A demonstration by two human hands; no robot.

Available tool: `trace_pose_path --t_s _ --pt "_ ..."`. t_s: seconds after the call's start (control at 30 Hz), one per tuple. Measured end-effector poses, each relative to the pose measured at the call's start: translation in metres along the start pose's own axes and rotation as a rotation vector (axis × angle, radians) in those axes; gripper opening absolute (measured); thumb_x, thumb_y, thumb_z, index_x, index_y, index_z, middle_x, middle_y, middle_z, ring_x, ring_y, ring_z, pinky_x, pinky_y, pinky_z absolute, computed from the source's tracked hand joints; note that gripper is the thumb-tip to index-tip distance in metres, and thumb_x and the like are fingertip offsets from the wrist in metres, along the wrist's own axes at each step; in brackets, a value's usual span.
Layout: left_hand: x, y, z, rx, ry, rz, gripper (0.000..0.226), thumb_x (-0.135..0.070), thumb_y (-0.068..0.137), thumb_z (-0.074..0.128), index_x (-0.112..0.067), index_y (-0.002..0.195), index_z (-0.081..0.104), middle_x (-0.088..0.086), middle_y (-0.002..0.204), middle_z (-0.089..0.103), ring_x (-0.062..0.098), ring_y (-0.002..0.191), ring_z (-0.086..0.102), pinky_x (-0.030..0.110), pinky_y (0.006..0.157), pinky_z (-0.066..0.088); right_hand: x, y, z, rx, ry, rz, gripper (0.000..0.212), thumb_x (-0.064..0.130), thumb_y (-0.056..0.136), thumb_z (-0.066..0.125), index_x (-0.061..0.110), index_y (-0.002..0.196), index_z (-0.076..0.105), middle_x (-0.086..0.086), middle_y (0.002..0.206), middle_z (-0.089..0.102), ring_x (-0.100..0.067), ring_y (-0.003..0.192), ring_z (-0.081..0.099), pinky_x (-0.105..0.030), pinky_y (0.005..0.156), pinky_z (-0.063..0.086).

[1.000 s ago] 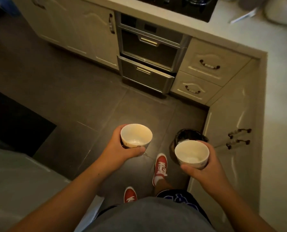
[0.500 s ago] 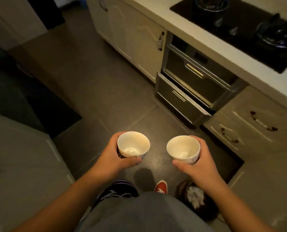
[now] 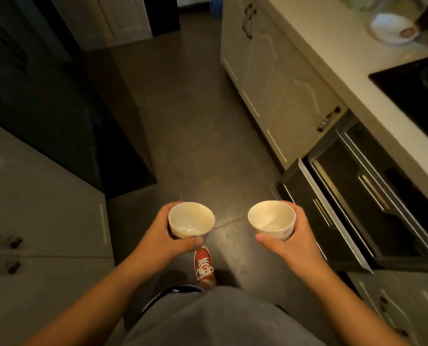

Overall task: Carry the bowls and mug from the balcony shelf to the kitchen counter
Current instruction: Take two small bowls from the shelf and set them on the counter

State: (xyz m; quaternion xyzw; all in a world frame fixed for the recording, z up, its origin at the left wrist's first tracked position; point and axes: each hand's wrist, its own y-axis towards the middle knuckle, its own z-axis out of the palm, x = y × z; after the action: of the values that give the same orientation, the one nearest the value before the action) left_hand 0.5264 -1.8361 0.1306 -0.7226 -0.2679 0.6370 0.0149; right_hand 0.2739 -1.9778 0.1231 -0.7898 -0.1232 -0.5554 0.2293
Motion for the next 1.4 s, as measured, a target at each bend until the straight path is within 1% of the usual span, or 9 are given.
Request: trace_pose_path --t_s 0.27,0.43,0.73,0.83,0.9,1.1,1.2,1.33,1.4 --pt "-0.059 0.130 -0.019 0.042 0.012 0.037 0.072 -0.009 0.066 0.086 -0.028 0.122 0.045 -0.012 0.113 0.054 -0.018 0.089 0.057 0.007 0.062 0.050 0.022 0.081 -0.027 -0.091 -0.027 0.044 0.082 0.022 0.057 0.092 0.053 0.115 0.043 0.042 0.103 0.052 0.016 0.100 0.054 -0.005 0.067 0.052" --pt "-0.085 0.207 -0.012 0.061 -0.026 0.044 0.067 -0.001 0.068 0.083 -0.026 0.118 0.047 -0.006 0.112 0.057 -0.013 0.088 0.062 0.006 0.061 0.050 0.025 0.137 -0.047 -0.113 -0.050 0.045 0.085 0.018 0.056 0.093 0.053 0.117 0.044 0.041 0.106 0.053 0.013 0.103 0.055 -0.009 0.071 0.052" --pt "-0.145 0.327 0.000 0.002 -0.057 -0.025 0.074 -0.027 0.057 0.088 -0.038 0.119 0.048 -0.008 0.115 0.059 -0.003 0.097 0.062 0.016 0.067 0.055 0.052 0.301 -0.081 -0.005 0.034 0.040 0.082 0.035 0.046 0.091 0.061 0.110 0.047 0.031 0.108 0.059 0.007 0.100 0.061 -0.007 0.068 0.053" --pt "-0.159 0.347 -0.006 -0.005 -0.069 -0.037 0.085 -0.043 0.051 0.088 -0.037 0.126 0.047 -0.011 0.117 0.060 0.010 0.106 0.062 0.019 0.071 0.057 0.066 0.358 -0.082 0.060 0.041 0.010 0.082 0.025 0.049 0.093 0.066 0.103 0.047 0.035 0.102 0.059 0.011 0.096 0.060 -0.006 0.064 0.052" --pt "-0.166 0.362 -0.013 -0.034 -0.092 -0.061 0.083 -0.046 0.050 0.089 -0.042 0.123 0.048 -0.018 0.113 0.061 0.002 0.104 0.062 0.013 0.069 0.055 0.078 0.399 -0.078 0.124 0.034 -0.023 0.084 0.015 0.055 0.093 0.066 0.103 0.047 0.036 0.099 0.059 0.010 0.096 0.060 -0.006 0.065 0.052" --pt "-0.179 0.424 -0.053 -0.103 -0.048 -0.086 0.076 -0.040 0.059 0.088 -0.050 0.120 0.044 -0.034 0.111 0.058 -0.010 0.106 0.057 0.006 0.071 0.051 0.115 0.514 -0.041 0.198 -0.051 -0.120 0.082 -0.002 0.056 0.091 0.038 0.112 0.046 0.020 0.104 0.059 0.014 0.098 0.060 -0.003 0.074 0.049" --pt "-0.179 0.470 -0.081 -0.134 -0.004 -0.080 0.081 -0.044 0.057 0.087 -0.047 0.125 0.042 -0.035 0.112 0.056 -0.011 0.108 0.055 0.007 0.072 0.051 0.128 0.566 -0.018 0.192 -0.047 -0.076 0.081 0.005 0.052 0.093 0.041 0.107 0.046 0.020 0.105 0.057 0.022 0.092 0.057 0.001 0.070 0.047" --pt "-0.189 0.548 -0.124 -0.113 -0.026 -0.083 0.084 -0.041 0.056 0.088 -0.043 0.126 0.043 -0.030 0.112 0.058 -0.010 0.107 0.055 0.012 0.075 0.052 0.144 0.623 0.004 0.157 -0.021 -0.028 0.081 0.038 0.047 0.095 0.049 0.112 0.049 0.027 0.106 0.063 0.009 0.098 0.062 -0.008 0.072 0.052" --pt "-0.201 0.588 -0.144 -0.094 -0.032 -0.069 0.081 -0.037 0.057 0.089 -0.045 0.123 0.043 -0.033 0.110 0.058 -0.011 0.106 0.056 0.010 0.074 0.052 0.154 0.647 0.009 0.124 -0.020 -0.009 0.080 0.035 0.048 0.094 0.053 0.112 0.049 0.030 0.107 0.062 0.005 0.099 0.062 -0.011 0.072 0.053"
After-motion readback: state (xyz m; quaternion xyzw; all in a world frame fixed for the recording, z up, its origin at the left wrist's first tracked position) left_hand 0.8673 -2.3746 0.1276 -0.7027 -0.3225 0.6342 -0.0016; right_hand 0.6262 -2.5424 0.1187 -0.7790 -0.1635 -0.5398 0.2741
